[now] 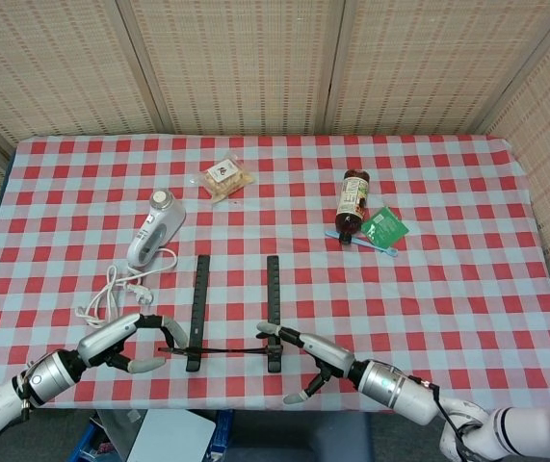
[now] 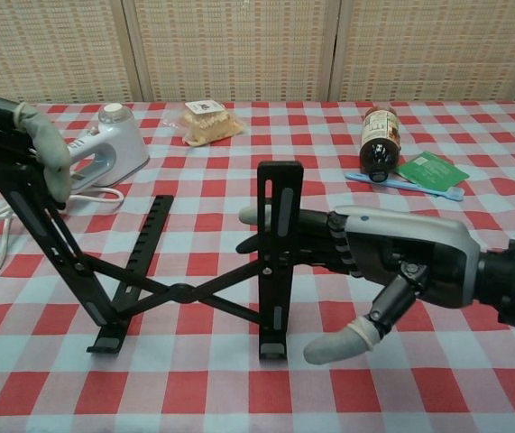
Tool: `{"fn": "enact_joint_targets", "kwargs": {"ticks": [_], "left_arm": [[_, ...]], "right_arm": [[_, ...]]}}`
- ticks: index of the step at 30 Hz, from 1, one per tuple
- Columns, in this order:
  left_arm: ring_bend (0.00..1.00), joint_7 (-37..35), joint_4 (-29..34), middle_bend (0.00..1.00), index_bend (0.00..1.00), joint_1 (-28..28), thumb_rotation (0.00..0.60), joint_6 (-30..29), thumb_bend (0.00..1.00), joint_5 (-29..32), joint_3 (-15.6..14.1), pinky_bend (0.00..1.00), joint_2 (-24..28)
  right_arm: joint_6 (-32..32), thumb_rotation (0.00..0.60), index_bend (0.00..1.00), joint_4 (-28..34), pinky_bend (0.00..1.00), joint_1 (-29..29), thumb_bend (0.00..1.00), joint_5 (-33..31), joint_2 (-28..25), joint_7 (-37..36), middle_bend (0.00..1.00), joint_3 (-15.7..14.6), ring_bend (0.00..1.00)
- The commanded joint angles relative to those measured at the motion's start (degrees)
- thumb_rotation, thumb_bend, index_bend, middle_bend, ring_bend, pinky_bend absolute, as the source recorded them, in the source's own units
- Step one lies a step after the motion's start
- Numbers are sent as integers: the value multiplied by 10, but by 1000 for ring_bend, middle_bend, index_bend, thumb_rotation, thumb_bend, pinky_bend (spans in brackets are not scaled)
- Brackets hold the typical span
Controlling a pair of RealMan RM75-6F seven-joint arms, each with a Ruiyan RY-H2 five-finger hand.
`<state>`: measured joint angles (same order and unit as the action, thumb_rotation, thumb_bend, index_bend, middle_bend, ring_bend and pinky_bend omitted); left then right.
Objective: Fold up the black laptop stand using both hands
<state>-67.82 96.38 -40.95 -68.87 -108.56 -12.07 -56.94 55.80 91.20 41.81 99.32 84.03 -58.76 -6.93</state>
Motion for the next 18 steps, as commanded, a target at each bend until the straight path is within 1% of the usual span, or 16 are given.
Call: {"fn": "enact_joint_targets", "kwargs": {"ticks": [1,8,14,18], "left_arm": [[417,1,1,401,366,-1,314,1,213,1,-1,278,0],[417,4,2,401,366,-3,324,3,213,5,-4,278,-1],[417,5,2,401,367,-3,329,-1,213,8,-5,278,-1],[417,10,0,401,367,-2,338,-2,213,10,-5,278,-1]], "right_arm": [[-3,600,0,0,6,1,12,-7,5,-21,104,-8,0],[-8,600,0,4,13,2,39,-15,15,-78,110,-23,1],[-8,600,0,7,27,4,58,-12,17,-109,111,-36,4],[-2,600,0,9,27,4,61,-9,15,-118,111,-38,4]]}}
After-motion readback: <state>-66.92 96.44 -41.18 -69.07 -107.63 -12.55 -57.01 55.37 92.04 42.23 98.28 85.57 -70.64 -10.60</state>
